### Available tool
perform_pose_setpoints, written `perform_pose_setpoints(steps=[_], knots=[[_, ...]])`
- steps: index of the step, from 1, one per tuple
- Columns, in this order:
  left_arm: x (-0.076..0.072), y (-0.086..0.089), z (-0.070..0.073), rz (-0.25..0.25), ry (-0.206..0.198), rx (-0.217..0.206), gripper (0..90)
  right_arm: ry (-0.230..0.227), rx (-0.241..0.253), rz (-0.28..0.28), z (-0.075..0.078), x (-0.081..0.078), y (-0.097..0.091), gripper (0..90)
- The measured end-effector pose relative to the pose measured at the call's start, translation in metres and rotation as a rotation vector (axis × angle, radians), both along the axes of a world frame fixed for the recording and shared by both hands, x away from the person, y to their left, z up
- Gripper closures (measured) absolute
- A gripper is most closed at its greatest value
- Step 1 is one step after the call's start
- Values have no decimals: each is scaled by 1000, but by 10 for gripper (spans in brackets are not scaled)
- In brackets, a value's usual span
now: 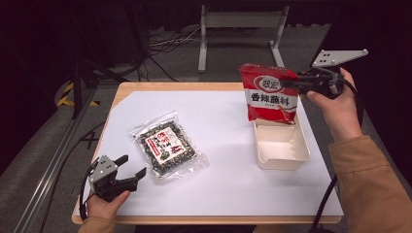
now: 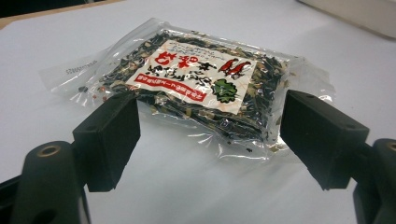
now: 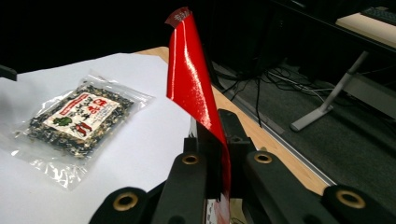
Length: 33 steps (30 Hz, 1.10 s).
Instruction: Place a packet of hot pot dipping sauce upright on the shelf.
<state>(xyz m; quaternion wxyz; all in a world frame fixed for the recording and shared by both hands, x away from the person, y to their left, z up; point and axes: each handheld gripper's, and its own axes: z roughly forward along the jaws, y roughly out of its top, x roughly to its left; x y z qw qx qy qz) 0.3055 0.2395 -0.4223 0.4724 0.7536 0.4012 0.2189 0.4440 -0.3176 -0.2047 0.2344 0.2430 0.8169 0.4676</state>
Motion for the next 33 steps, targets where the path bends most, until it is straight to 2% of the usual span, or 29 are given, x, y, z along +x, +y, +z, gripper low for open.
perform_pose_setpoints(steps=[7, 15, 31, 33], knots=[[0, 0, 0, 0, -1, 1, 207, -8, 0, -28, -4, 7, -13, 888], [0, -1, 0, 0, 2, 3, 207, -27, 8, -17, -9, 16, -26, 888], [0, -1, -1, 0, 3, 5, 208, -3, 16, 9, -35, 30, -39, 887], [0, -1, -1, -1, 6, 6, 208, 5, 6, 12, -39, 32, -39, 887]])
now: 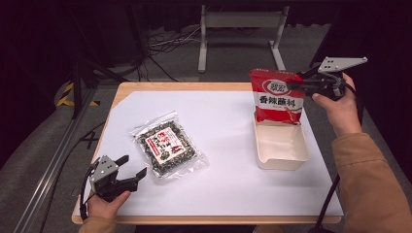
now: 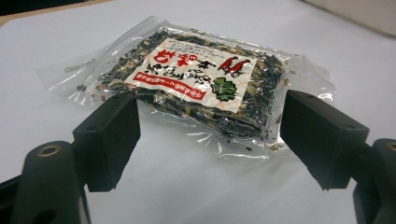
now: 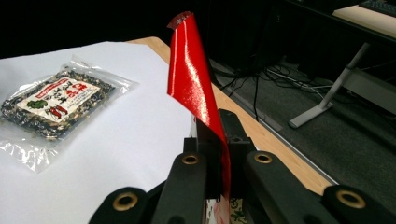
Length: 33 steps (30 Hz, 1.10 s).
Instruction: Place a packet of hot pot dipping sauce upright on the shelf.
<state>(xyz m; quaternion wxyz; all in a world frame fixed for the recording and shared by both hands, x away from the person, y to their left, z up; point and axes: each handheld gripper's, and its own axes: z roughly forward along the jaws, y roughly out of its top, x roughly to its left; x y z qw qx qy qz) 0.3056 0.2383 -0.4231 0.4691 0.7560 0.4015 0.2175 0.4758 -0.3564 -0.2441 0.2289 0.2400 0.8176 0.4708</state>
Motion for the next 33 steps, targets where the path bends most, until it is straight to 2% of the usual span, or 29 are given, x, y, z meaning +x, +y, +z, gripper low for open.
perform_pose_setpoints(steps=[16, 22, 33], knots=[[0, 0, 0, 1, -3, -1, 207, 21, -41, -5, -21, 12, 7, 886], [0, 0, 0, -2, 0, 0, 208, 12, -38, 2, -25, 13, 8, 885], [0, -1, 0, -2, 1, -2, 207, 34, -5, -11, -31, 12, 6, 879]])
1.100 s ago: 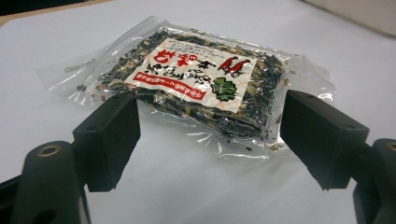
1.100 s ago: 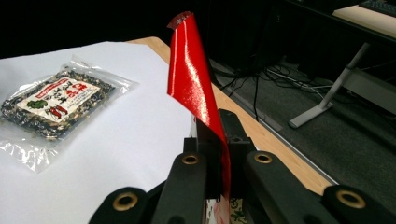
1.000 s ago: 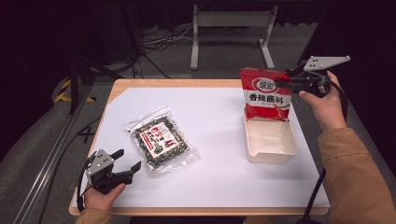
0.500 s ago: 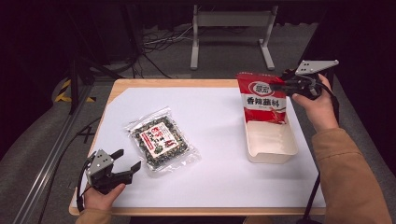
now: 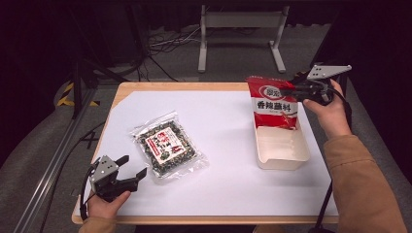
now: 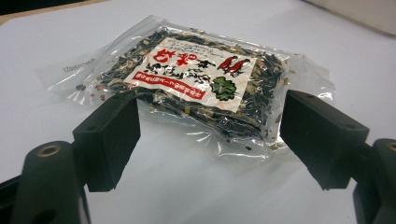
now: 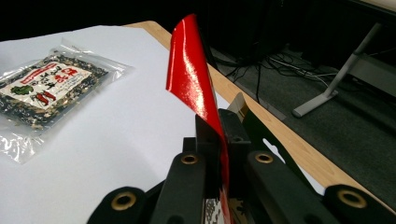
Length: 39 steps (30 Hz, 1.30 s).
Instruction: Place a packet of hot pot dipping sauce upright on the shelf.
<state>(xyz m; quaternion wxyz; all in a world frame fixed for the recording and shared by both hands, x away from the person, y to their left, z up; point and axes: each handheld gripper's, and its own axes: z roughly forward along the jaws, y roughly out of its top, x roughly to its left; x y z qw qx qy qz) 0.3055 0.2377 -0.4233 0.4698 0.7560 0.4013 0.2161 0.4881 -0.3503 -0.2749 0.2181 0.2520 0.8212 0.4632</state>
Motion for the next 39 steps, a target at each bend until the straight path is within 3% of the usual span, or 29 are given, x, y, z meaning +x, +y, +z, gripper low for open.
perform_pose_setpoints(steps=[6, 10, 11, 17, 20, 21, 32, 33, 36, 39], knots=[[0, 0, 0, -1, 0, 1, 207, 30, -9, -26, -4, 0, 0, 795], [0, 0, 0, -2, 3, 0, 207, 42, 11, -65, -7, 1, -4, 696], [0, 0, 0, -2, 4, 0, 207, 40, 8, -81, -8, 1, -5, 655], [0, 0, 0, -2, 5, 0, 207, 52, -28, -143, -13, -2, -14, 602], [0, 0, 0, -1, 3, 1, 207, 78, -47, -153, -18, -3, -18, 561], [0, -1, 0, -1, 4, 2, 207, 117, -53, -153, -24, -5, -21, 549], [1, -1, -1, -2, 4, 3, 207, 247, -153, -160, -47, -8, -23, 559], [1, 0, -1, -2, 3, 2, 207, 273, -171, -158, -51, -8, -22, 587], [1, -1, -1, -2, 4, -1, 207, 286, -217, -159, -55, -8, -21, 726], [0, 0, 0, -1, 4, 1, 207, 267, -238, -175, -56, -8, -20, 764]])
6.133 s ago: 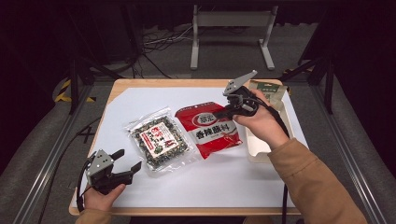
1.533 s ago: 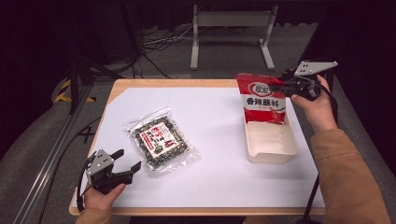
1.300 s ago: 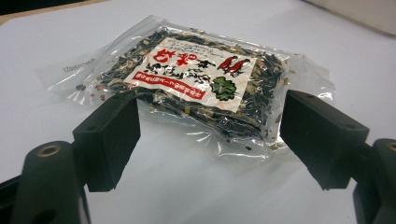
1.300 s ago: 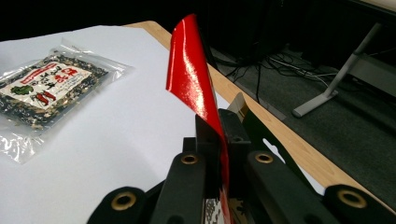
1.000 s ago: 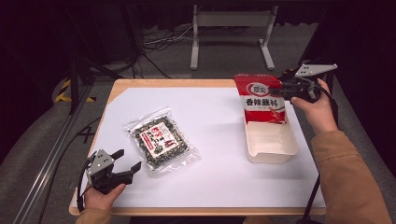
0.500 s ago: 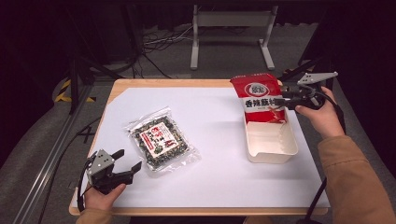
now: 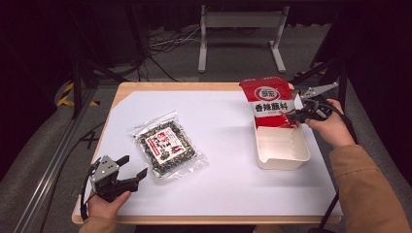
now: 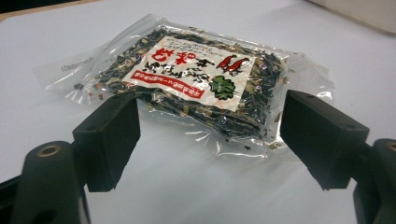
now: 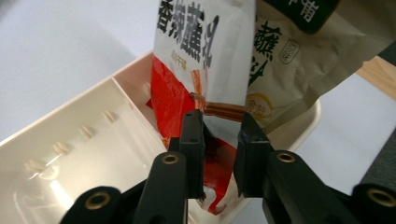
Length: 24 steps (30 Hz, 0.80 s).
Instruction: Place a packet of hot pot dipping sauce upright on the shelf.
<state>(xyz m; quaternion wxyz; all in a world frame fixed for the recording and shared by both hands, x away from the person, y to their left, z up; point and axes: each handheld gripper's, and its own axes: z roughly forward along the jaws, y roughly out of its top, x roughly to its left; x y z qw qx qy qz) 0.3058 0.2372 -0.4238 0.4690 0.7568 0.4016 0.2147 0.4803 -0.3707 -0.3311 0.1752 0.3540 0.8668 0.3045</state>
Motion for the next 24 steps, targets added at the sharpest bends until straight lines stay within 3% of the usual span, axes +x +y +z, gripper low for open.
perform_pose_setpoints(steps=[4, 11, 15, 18, 24], knots=[[0, 0, 0, 0, 1, 1, 207, -25, -56, -11, -4, 1, 3, 777], [0, 0, 0, 0, 0, 1, 207, -10, -110, -37, -12, 2, 7, 790], [0, -1, 0, -1, -1, 0, 207, 23, -174, -33, -20, 4, 12, 789], [0, 0, 0, 0, -1, -1, 207, 23, -161, -48, -27, 4, 11, 793], [0, -1, 0, -1, -1, 1, 207, 27, -150, -57, -27, 3, 11, 772]])
